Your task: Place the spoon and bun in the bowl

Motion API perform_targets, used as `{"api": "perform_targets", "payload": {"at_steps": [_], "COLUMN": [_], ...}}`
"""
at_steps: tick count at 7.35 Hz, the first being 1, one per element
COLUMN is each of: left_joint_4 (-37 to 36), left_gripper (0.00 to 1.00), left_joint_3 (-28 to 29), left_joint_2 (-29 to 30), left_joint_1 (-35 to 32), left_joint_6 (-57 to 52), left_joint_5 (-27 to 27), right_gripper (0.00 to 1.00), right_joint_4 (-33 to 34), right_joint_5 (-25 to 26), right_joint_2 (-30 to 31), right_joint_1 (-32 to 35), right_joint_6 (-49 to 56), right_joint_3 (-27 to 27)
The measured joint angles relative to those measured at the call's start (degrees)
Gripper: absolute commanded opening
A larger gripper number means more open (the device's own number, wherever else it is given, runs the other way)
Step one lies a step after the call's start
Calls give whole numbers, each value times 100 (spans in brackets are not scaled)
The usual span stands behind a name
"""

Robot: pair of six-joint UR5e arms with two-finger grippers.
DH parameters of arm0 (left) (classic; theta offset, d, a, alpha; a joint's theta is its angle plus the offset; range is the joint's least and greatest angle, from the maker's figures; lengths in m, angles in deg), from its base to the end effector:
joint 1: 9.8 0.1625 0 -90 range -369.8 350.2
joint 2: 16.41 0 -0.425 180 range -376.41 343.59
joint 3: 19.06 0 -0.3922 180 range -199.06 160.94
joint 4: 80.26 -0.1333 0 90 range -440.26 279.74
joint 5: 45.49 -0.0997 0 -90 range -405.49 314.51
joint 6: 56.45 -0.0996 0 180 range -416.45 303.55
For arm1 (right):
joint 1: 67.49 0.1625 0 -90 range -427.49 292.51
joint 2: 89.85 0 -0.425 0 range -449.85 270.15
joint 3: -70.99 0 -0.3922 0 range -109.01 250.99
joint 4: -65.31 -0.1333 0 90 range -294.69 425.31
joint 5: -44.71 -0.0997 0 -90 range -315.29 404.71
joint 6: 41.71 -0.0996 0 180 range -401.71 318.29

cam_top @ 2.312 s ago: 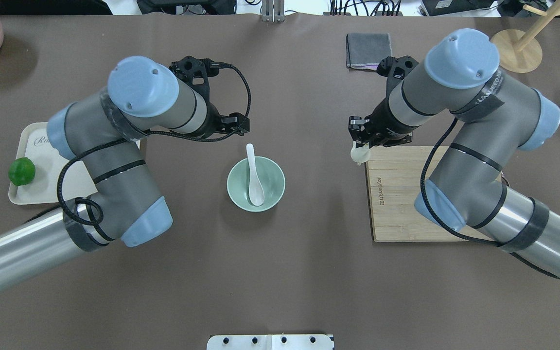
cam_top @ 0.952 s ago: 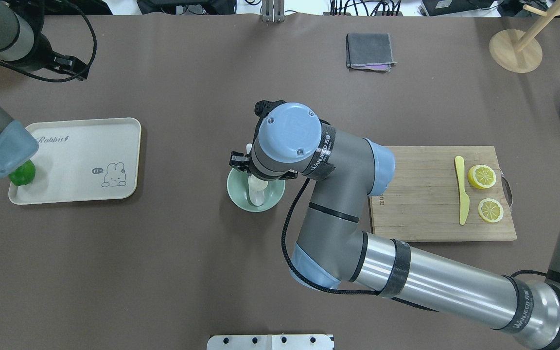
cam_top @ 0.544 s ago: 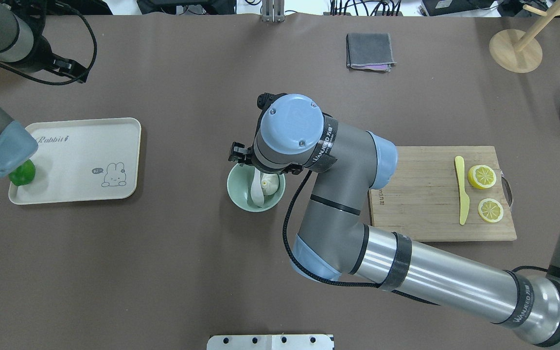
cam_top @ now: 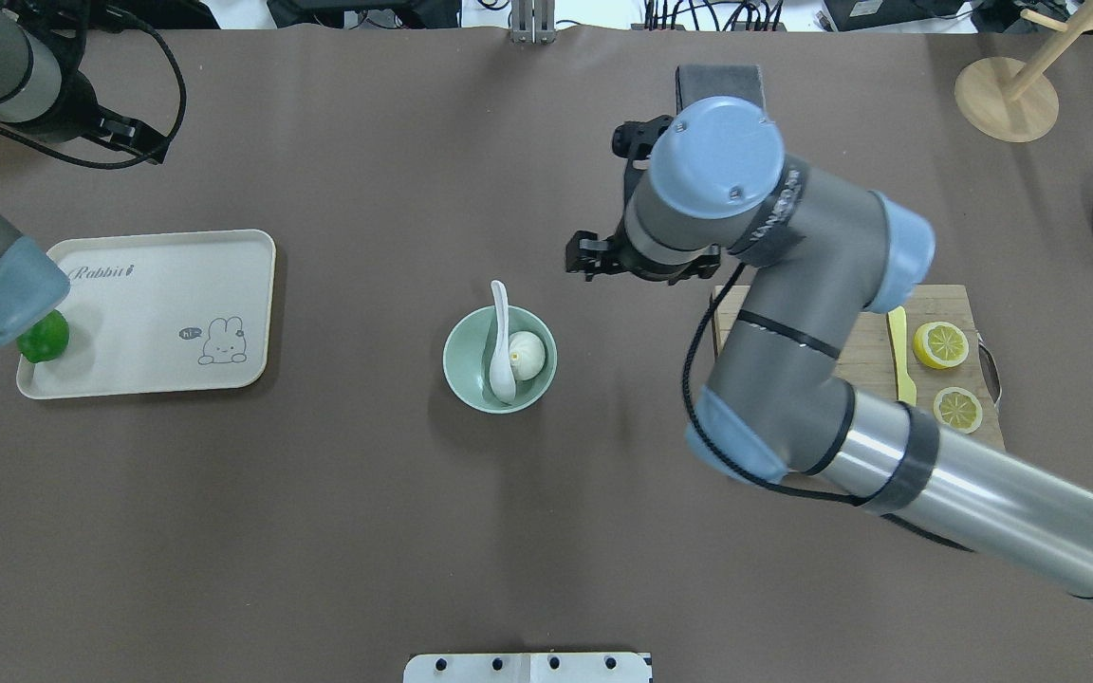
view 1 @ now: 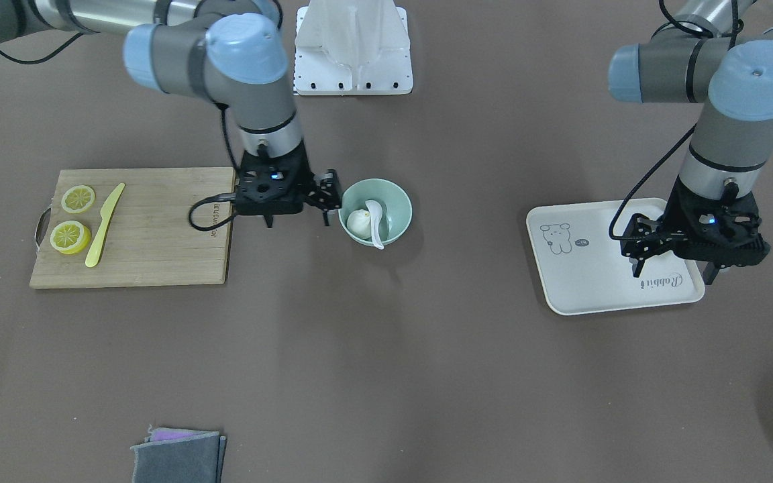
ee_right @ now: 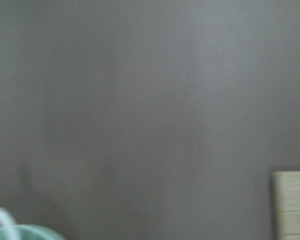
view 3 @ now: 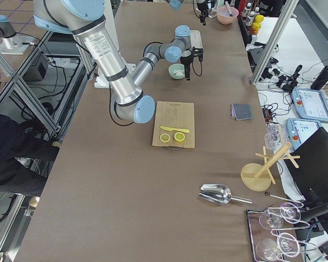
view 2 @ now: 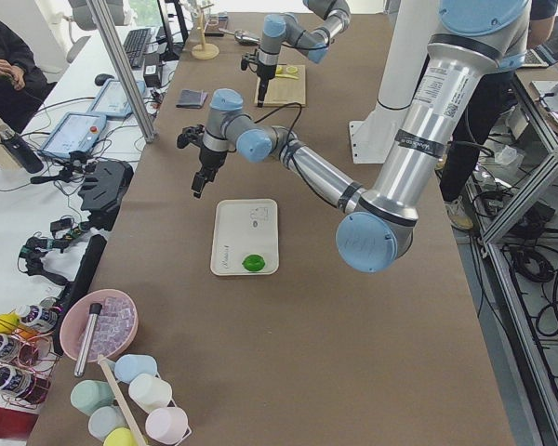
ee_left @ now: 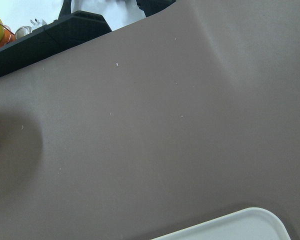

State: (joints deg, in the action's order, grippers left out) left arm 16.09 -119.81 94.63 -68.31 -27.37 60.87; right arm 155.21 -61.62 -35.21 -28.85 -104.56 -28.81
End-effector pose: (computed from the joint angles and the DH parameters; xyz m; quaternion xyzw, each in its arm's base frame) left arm 0.2359 -0.5866 0.3661 0.2114 0.2792 0.0662 0.9343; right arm -0.4502 -0.4947 0.2275 0.0968 -0.3910 0.0371 0.9145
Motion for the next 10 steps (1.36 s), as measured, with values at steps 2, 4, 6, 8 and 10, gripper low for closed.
{"api": "perform_targets", "payload": {"at_steps": [2,4,6,8,10], "left_joint_4": [-21,-48,-180,-538,-611], "left_gripper": [98,98,98,98,98], "left_joint_3": [-255,-440,-385,-350,-353], "left_joint_2": [-564,-1214,-1640,-2031,-2414], "left_joint_1": [-272,-1154,-2241,-2831,-2971], "left_joint_6": [-327,-1372,-1743,-1810,-1825], "left_joint_5": [419,950,1612,1930,2134], "right_gripper": [100,100,100,100,100], "right_joint_4": [180,247,399,387,367], "right_joint_5": [-687,-1324,-1827,-2548,-2802], "right_joint_2": [991,1747,2265,2738,3211], "right_joint_1": [1216,2539,3731,4614,5111], "right_joint_6": [1850,3867,5615,6242,6334], "right_joint_3": [-272,-75,413,896,917]}}
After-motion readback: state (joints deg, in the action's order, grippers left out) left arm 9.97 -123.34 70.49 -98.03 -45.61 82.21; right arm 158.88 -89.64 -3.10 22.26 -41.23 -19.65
